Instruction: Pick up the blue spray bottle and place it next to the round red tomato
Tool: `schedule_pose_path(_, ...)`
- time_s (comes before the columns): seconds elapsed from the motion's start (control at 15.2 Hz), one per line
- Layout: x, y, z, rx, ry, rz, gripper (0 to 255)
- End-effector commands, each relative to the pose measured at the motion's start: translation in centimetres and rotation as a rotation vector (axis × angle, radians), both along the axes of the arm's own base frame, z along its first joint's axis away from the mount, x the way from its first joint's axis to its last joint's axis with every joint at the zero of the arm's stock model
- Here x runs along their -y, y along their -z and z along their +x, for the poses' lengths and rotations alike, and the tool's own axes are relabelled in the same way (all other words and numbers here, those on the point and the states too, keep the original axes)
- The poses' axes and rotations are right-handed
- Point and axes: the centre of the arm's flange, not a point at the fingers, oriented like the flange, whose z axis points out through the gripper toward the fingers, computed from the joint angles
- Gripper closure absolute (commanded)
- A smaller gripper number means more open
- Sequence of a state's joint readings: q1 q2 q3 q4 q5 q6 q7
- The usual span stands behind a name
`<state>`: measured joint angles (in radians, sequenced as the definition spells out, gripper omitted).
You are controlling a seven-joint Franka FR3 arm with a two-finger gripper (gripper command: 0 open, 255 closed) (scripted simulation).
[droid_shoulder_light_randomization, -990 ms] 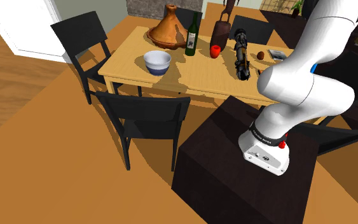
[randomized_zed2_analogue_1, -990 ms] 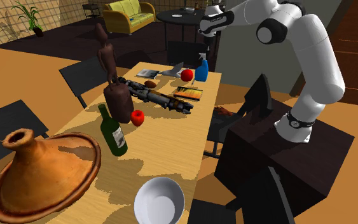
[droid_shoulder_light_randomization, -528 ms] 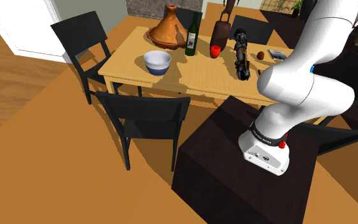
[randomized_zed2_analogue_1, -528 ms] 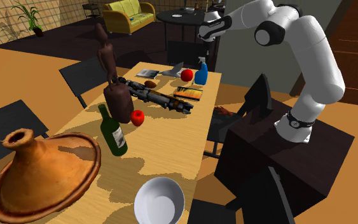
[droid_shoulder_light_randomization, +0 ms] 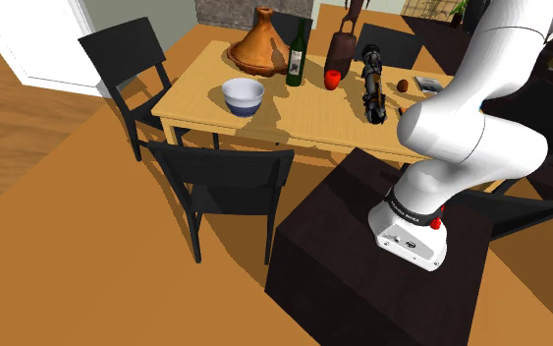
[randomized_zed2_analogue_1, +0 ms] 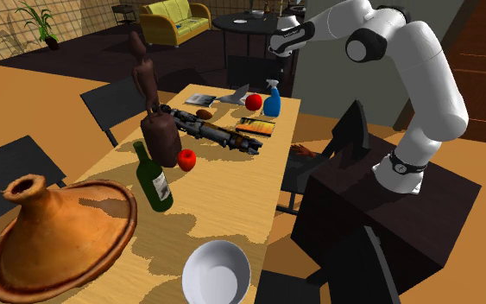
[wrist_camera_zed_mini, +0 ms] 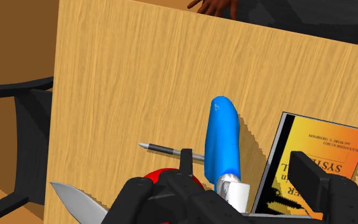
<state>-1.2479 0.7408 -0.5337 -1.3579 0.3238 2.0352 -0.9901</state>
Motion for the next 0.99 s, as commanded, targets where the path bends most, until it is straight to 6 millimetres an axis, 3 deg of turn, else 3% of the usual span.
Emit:
schedule_pose_path(0.0, 0.0, 0.0, 0.0, 0.0, 0.0, 0.0, 0)
schedule_pose_path(0.2, 0.0, 0.0, 0.0, 0.0, 0.0, 0.0, 0)
schedule_pose_path(0.46, -0.1, -5.0, 0.3, 0.0, 0.0, 0.0, 0)
schedule_pose_path(0.92, -0.1, -5.0, 0.3, 0.0, 0.0, 0.0, 0)
